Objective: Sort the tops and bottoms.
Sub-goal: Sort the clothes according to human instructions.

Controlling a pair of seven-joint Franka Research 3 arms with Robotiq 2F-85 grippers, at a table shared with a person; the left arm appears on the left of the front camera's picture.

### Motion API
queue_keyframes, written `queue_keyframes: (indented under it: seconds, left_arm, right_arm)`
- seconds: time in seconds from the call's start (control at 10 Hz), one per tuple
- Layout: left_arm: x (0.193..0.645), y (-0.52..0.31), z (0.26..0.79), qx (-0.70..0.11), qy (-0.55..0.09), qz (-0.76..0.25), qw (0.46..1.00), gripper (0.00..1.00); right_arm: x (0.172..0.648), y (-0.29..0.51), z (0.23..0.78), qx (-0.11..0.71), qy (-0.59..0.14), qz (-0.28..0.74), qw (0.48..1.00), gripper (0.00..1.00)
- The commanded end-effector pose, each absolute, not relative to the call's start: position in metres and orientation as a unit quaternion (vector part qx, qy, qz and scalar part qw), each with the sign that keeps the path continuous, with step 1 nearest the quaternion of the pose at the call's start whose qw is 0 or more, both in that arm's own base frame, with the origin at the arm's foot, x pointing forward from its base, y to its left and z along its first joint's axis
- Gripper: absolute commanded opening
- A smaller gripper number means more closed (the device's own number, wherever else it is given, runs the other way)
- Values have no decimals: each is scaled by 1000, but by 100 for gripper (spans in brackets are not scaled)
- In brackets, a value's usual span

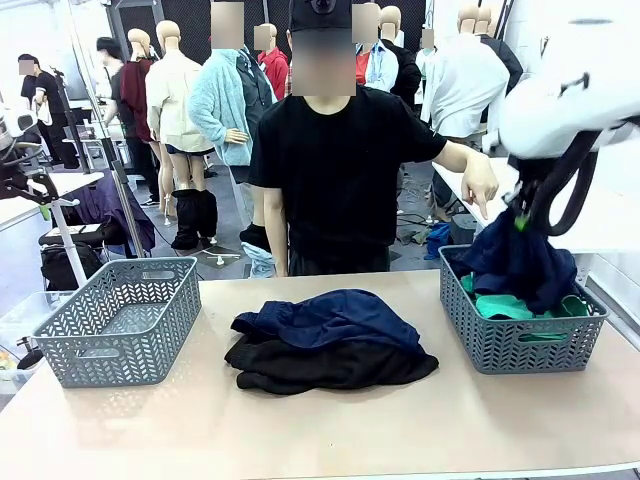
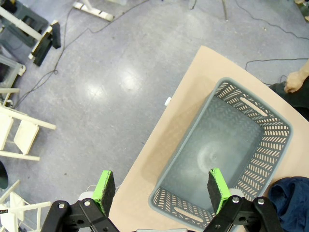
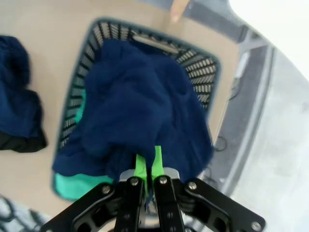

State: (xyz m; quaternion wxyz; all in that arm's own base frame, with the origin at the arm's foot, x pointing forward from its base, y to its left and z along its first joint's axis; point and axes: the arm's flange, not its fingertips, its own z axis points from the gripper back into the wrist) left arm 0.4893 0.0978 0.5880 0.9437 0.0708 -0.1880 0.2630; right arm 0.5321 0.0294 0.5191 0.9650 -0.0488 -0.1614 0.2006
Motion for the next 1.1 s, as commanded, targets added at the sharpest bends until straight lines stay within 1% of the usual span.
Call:
queue_keyframes:
  seconds: [0.0, 0.1, 0.3, 0.5, 0.6, 1.0]
  left_arm:
    - [487, 97, 589, 79, -187, 271, 941, 100]
    - [487, 97, 589, 79, -187, 271, 941, 100]
    - [487, 97, 589, 79, -187, 271, 941, 100]
    - [487, 97, 589, 79, -187, 271, 941, 100]
    - [487, 97, 589, 79, -187, 271, 941, 100]
    - [487, 97, 589, 79, -187, 271, 941, 100]
  right_arm:
    - [547, 32, 491, 4, -145, 230, 962, 0]
    - [557, 34, 474, 12, -123, 212, 969, 0]
    - [561, 40, 450, 20, -88, 225, 970, 0]
    - [554, 40, 449, 11, -91, 228, 969, 0]
    - [549, 39, 453, 7, -100, 218, 971, 11]
    - [527, 29, 477, 0, -145, 207, 967, 89]
